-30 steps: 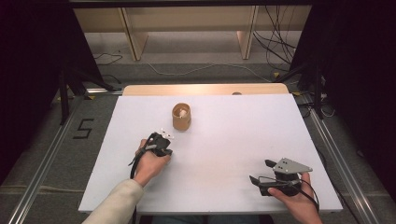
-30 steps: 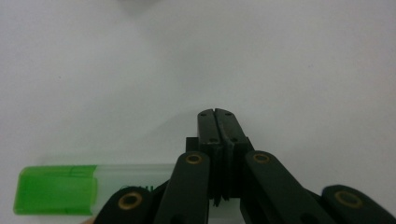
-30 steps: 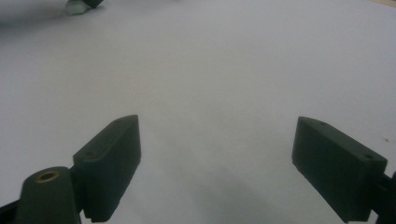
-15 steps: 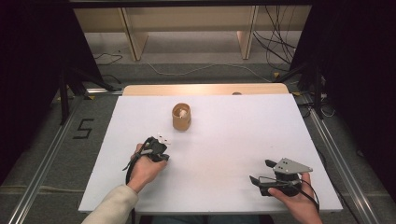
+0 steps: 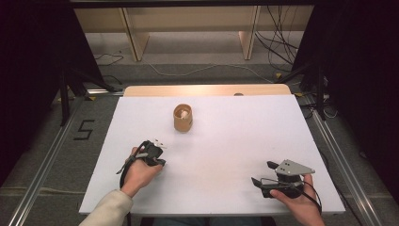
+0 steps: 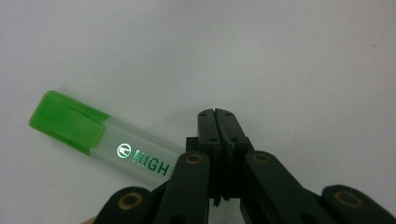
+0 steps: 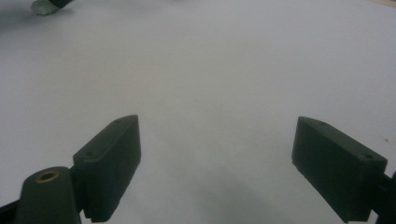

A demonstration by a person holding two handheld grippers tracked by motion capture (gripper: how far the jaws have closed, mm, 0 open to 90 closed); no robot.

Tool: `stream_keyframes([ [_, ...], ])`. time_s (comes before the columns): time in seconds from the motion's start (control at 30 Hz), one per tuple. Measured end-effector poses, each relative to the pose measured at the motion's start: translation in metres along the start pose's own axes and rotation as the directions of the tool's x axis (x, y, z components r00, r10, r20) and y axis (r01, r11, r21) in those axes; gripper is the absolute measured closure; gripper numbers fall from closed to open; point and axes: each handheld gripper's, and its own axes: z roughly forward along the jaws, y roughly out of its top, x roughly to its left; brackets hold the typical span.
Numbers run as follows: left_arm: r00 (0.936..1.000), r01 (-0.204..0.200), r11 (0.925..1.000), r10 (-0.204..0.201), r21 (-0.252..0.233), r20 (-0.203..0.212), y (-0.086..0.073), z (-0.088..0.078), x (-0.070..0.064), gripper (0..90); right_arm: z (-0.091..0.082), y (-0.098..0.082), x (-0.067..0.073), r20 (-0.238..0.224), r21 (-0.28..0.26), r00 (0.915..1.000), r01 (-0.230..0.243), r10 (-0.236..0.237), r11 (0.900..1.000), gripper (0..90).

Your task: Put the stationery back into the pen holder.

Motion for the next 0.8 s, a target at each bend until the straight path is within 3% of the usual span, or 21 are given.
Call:
stream_keyframes([
  [0.5, 0.9998, 0.004, 0.9986, -0.005, 0.053, 0.017, -0.013, -0.009, 0.009, 89.7, 0.0, 0.0, 0.0, -0.002, 0.001, 1.0, 0.004, -0.004, 1.0, 16.4],
  [0.8, 0.9999, 0.01, 0.996, -0.009, 0.088, -0.013, -0.021, -0.014, 0.017, 89.7, 0.0, 0.0, 0.0, -0.002, -0.001, 1.0, 0.003, -0.003, 1.0, 16.5],
])
